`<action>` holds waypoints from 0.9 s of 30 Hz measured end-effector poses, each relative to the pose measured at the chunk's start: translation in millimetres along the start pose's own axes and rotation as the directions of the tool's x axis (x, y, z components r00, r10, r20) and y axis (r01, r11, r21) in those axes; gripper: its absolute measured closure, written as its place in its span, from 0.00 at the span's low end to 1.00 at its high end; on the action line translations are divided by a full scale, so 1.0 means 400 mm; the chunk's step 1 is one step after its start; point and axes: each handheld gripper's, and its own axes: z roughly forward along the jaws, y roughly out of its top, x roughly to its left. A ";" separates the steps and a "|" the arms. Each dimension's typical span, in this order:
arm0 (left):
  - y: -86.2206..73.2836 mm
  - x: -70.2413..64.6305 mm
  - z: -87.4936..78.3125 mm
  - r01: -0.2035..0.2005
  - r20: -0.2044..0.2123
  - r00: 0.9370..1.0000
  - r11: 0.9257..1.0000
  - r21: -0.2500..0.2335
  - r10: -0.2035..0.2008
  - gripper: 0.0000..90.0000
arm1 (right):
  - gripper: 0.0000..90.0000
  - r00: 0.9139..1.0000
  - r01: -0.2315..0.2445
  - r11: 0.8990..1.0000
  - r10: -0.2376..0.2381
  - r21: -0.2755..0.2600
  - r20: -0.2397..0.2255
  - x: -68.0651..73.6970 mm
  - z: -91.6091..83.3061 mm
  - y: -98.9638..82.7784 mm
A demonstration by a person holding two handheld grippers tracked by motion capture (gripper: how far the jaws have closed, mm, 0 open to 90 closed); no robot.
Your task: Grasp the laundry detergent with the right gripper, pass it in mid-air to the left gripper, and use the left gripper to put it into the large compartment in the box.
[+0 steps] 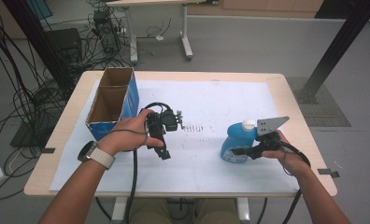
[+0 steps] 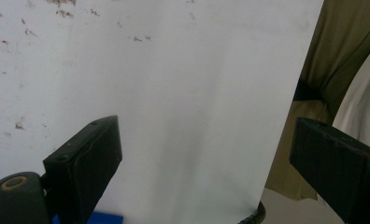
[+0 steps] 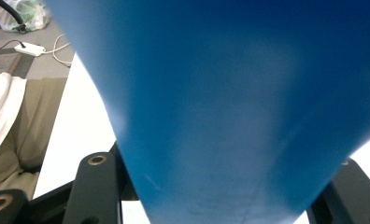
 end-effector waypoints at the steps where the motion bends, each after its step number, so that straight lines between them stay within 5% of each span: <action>1: -0.001 0.000 0.000 0.001 -0.001 1.000 1.000 0.000 -0.001 0.11 | 0.47 1.000 0.001 1.000 -0.001 0.000 -0.001 -0.001 0.000 0.000; 27: -0.005 0.002 -0.004 0.002 -0.005 1.000 1.000 -0.005 -0.002 0.11 | 0.48 1.000 -0.008 1.000 0.008 0.003 0.002 -0.001 0.000 0.000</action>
